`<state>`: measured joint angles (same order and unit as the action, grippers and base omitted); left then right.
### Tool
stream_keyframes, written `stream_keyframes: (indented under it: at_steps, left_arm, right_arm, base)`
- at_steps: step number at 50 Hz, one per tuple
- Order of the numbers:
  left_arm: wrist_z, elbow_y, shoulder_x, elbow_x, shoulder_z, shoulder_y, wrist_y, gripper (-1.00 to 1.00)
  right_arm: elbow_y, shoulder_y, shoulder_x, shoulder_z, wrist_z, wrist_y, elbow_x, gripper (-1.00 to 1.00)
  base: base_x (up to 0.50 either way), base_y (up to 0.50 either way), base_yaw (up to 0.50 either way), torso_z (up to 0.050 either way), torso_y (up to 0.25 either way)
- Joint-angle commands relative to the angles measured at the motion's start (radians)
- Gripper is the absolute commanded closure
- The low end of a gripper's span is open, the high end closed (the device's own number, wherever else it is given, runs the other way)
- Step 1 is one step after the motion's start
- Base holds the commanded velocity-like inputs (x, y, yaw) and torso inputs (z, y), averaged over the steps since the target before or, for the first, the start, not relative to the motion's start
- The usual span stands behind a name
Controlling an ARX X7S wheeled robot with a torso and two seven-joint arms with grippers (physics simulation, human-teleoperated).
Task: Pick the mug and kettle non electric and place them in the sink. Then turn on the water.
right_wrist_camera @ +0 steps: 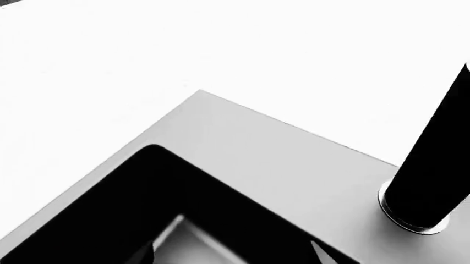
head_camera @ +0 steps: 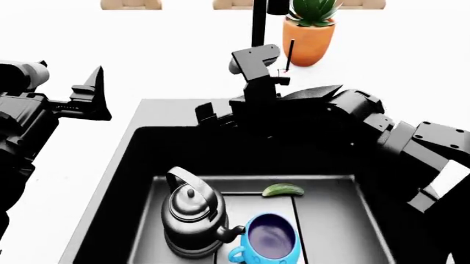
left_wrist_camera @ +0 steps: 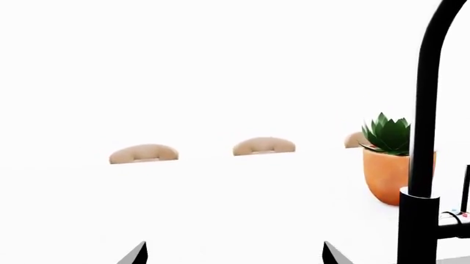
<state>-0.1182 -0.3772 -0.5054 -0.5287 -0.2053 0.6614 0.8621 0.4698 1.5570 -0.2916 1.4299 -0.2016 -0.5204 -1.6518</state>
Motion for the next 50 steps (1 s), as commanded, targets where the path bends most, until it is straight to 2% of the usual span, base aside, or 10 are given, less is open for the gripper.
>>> stream_keyframes:
  at_steps: [1,16,29,37,50]
  left_arm:
    - [-0.027,0.02,0.035,0.003,0.057,0.039,0.024,-1.0]
    - [-0.031,0.033,0.032,0.006,0.069,0.048,0.013,-1.0]
    - [-0.029,0.029,0.028,0.003,0.07,0.048,0.011,-1.0]
    - [-0.019,0.056,0.045,0.009,0.088,0.088,0.005,-1.0]
    - [0.016,0.247,0.111,0.099,0.217,0.262,-0.022,-1.0]
  right_arm:
    - [-0.218,0.006,-0.238,-0.057,-0.156,-0.042,-0.079,-1.0]
    - [-0.373,0.029,-0.483,-0.117,-0.287,-0.025,-0.117,-1.0]
    - [-0.404,0.062,-0.56,-0.146,-0.331,-0.02,-0.118,-1.0]
    - [-0.251,0.109,-0.505,-0.138,-0.299,-0.011,-0.04,-1.0]
    - [0.048,0.149,-0.328,-0.1,-0.17,0.043,0.096,-1.0]
  base:
    - [0.0,0.0,0.0,0.0,0.0]
    - [0.0,0.0,0.0,0.0,0.0]
    - [0.0,0.0,0.0,0.0,0.0]
    - [0.0,0.0,0.0,0.0,0.0]
    - [0.0,0.0,0.0,0.0,0.0]
